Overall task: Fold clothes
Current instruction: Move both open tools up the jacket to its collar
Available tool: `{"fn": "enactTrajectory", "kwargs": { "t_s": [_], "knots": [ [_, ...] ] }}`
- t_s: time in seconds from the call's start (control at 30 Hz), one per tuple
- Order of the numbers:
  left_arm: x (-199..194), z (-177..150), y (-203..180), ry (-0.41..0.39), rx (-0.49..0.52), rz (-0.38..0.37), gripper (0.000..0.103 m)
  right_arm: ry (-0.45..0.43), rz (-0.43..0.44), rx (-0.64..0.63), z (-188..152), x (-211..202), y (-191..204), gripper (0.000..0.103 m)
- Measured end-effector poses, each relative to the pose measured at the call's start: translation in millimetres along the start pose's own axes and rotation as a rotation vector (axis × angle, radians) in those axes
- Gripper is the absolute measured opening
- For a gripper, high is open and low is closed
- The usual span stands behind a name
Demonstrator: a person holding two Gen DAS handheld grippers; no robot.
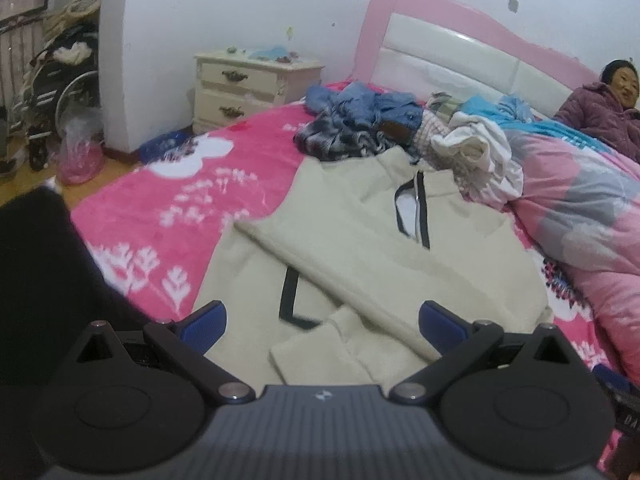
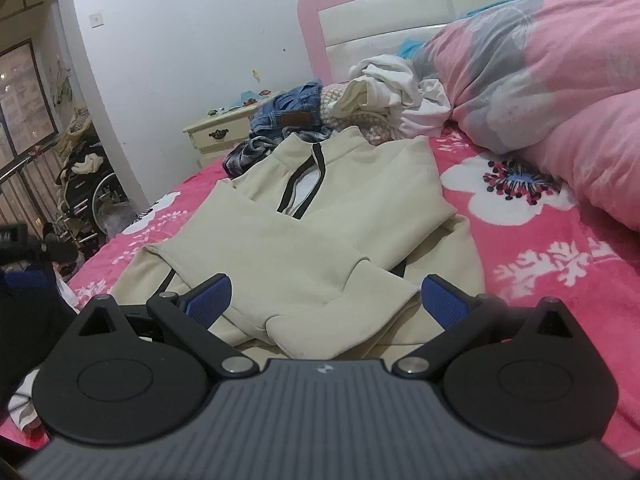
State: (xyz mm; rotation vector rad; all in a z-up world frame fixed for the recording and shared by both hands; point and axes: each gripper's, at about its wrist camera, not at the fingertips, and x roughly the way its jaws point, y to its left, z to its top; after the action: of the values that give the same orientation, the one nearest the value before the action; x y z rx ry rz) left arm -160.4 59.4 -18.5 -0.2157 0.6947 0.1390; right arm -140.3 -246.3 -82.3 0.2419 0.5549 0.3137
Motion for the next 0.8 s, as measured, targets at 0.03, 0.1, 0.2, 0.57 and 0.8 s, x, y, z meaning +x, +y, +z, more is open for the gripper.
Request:
{"fn": "enactTrajectory", "kwargs": {
  "t_s": [0.03,0.1,0.2,0.57,0.8],
  "knots": [
    [0.1,5.9,-0.1,-0.010,0.013,0.000,0.103,0.001,0.005,0.001,0.5,-0.7,-0.1,0.102],
    [0.2,18.1,-0.3,-0.023,0.041,-0.006,0.103,-0.001,0.020,0.017,3.0,-3.1,-1.3,0.102],
    [1.4,39.8,-4.7,-0.045,0.117,-0.040,0.103,0.004,0.060,0.059,13.6,-3.7,-4.8,0.102],
    [79.7,113.6,-27.6,-0.114,0.278,-0.132,0.103,0.070,0.160,0.034,90.2,35.5,-10.5,0.102],
    [176.2,128.8,-37.8,-0.150,0.357,-0.239,0.103,0.098,0.172,-0.126,149.8,108.5,-0.2,0.102]
  ]
}}
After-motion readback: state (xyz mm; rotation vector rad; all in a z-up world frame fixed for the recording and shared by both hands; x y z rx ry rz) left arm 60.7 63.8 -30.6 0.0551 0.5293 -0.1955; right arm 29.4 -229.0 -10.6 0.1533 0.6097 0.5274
